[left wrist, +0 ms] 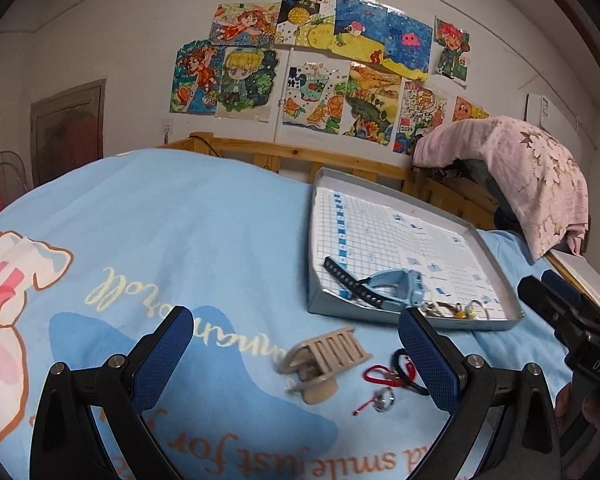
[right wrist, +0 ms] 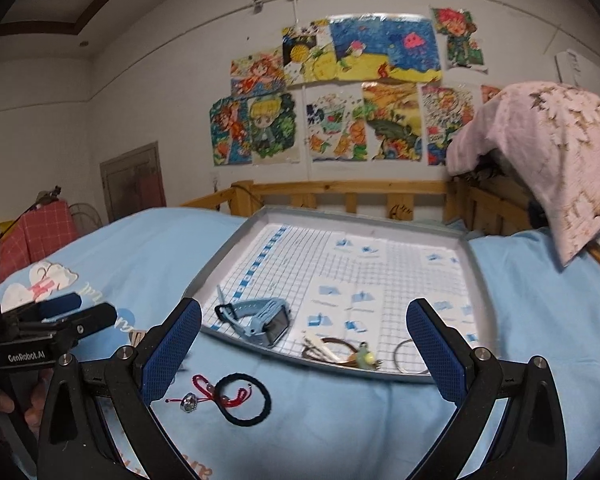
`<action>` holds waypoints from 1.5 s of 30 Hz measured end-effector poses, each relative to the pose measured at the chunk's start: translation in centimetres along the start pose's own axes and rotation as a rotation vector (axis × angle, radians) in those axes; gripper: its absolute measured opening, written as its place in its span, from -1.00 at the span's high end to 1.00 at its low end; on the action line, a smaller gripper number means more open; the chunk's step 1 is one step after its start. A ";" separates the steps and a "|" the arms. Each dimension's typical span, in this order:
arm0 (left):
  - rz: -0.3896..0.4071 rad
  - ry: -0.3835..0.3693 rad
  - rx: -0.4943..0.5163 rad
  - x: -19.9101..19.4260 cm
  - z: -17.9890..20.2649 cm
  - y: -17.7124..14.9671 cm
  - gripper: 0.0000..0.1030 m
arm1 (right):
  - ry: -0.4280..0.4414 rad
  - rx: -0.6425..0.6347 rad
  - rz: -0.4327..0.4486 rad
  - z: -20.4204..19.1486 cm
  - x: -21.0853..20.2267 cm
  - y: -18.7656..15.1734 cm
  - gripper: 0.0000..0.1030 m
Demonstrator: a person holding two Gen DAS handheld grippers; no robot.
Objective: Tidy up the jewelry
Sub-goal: 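Move the left tool to the beige clip holder while the right tool reaches the black hair tie, then close the left tool on the beige claw clip while the right tool grips the black hair tie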
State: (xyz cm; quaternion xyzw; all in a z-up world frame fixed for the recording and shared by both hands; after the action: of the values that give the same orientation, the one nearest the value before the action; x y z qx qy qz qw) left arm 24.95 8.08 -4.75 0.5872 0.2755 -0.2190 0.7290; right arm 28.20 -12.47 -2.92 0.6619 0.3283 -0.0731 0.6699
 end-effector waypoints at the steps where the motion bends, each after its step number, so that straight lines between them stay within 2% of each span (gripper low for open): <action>1: -0.005 0.000 -0.003 0.2 -0.1 -0.1 -1.00 | 0.005 -0.002 -0.009 -0.1 0.4 -0.2 -0.96; 5: -0.036 -0.009 -0.015 1.6 -0.6 -0.5 -1.00 | 0.027 -0.013 -0.066 -0.6 2.4 -1.3 -0.88; 7: -0.050 -0.018 -0.007 2.3 -0.5 -0.8 -1.00 | 0.046 -0.019 -0.105 -0.9 3.5 -2.0 -0.40; 9: -0.074 -0.034 0.008 3.1 -0.3 -1.3 -0.99 | 0.060 -0.022 -0.150 -1.0 4.7 -2.8 -0.19; 16: -0.144 -0.115 0.019 5.2 0.1 -2.6 -0.74 | 0.127 -0.020 -0.271 -1.4 7.6 -5.4 0.06; 20: -0.164 -0.164 0.029 5.8 0.5 -3.0 -0.73 | 0.154 -0.025 -0.318 -1.7 8.6 -6.4 0.13; 27: -0.206 -0.191 0.067 7.1 1.3 -3.1 -0.73 | 0.191 -0.024 -0.363 -2.1 9.6 -7.5 0.15; 30: -0.213 -0.201 0.079 7.6 1.4 -2.8 -0.72 | 0.199 -0.028 -0.381 -2.5 10.0 -7.9 0.30; 33: -0.225 -0.224 0.090 7.8 1.7 -2.9 -0.51 | 0.203 -0.029 -0.390 -2.7 10.2 -8.0 0.32; 36: -0.234 -0.240 0.100 7.9 2.0 -3.1 -0.30 | 0.209 -0.038 -0.404 -3.0 10.3 -8.2 0.54; 39: -0.246 -0.250 0.107 7.9 2.2 -3.2 0.01 | 0.208 -0.041 -0.416 -3.2 10.5 -8.4 0.64; 41: -0.257 -0.245 0.112 8.1 2.3 -3.4 0.31 | 0.205 -0.039 -0.423 -3.1 10.6 -8.4 0.80; 42: -0.256 -0.245 0.114 8.0 2.3 -3.4 0.35 | 0.204 -0.039 -0.426 -3.0 10.6 -8.4 0.89; 45: -0.249 -0.245 0.116 7.7 2.5 -3.3 0.45 | 0.199 -0.040 -0.423 -3.0 10.5 -8.3 0.90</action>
State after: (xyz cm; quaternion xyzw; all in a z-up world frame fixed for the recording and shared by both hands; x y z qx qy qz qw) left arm 28.99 4.96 -11.80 0.5585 0.2419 -0.3929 0.6893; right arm 30.89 -7.02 -15.28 0.5689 0.5256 -0.1396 0.6170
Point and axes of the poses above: each gripper's, at about its wrist camera, not at the fingertips, and x roughly the way its jaws point, z to its right, y to its top, the point moved 9 cm from there along x, roughly the way its jaws point, and after that the axes turned 14 degrees about -z, right-handed, at the moved point
